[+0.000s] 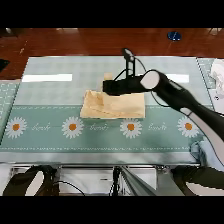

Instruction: Fold the shirts.

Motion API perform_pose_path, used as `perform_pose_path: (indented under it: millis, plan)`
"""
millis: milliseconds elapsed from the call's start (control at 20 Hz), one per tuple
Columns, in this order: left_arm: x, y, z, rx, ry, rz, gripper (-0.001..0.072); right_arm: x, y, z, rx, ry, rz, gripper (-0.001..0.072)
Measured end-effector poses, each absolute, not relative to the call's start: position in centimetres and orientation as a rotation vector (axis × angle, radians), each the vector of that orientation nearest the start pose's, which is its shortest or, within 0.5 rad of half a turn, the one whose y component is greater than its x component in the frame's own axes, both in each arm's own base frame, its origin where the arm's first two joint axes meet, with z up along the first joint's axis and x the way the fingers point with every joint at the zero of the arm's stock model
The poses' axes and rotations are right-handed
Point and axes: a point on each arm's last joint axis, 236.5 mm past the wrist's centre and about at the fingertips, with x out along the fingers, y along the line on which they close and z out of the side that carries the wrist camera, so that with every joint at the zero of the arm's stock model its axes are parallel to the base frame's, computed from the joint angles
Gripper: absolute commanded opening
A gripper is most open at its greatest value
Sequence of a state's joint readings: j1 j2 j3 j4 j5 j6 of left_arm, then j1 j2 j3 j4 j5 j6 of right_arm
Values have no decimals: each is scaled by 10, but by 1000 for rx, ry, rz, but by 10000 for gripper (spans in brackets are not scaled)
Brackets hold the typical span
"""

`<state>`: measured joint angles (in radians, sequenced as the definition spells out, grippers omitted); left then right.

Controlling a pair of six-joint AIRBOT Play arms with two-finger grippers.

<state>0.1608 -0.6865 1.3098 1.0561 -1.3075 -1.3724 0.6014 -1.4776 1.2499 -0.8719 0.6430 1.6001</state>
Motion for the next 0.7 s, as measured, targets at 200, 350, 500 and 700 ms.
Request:
perform_pose_path:
  millis: [200,350,500,700]
  plan:
    - [295,-74,254,-167,678,-365,26,372,403,22,493,1032,676,24]
    - [299,-78,245,-167,695,-378,26,369,419,9,535,1041,666,29]
    - [302,-79,242,-167,696,-381,26,360,435,-3,567,1062,666,471]
    - [304,-79,233,-169,711,-382,26,364,443,21,599,995,689,496]
